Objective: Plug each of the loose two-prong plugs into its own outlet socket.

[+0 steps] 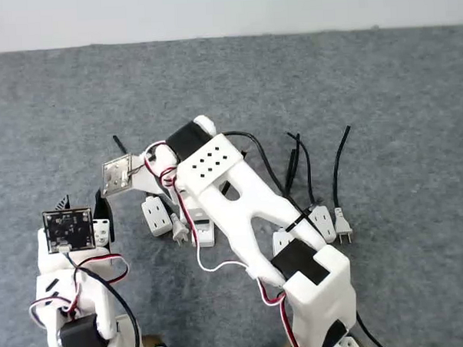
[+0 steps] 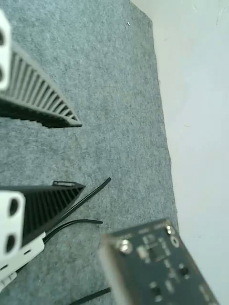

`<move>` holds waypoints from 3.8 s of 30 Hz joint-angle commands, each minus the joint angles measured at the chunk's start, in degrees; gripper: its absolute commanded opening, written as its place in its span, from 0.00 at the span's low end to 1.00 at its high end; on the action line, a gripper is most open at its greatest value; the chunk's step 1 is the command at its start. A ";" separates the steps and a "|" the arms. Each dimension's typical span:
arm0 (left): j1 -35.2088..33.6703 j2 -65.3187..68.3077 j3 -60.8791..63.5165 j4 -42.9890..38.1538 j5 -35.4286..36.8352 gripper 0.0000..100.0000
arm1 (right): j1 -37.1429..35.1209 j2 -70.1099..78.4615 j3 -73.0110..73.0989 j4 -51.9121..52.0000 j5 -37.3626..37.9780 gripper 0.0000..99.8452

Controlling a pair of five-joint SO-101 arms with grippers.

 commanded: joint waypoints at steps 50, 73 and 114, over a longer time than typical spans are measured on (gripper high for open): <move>-0.18 -1.14 2.59 -5.80 -0.53 0.18 | 1.71 -0.66 1.14 2.24 4.13 0.01; -0.18 -1.14 2.68 -5.80 -0.53 0.18 | 1.89 12.79 -10.81 2.24 4.66 0.01; -0.18 -1.14 2.77 -5.98 -0.53 0.18 | 6.20 9.45 -12.66 2.42 6.24 0.01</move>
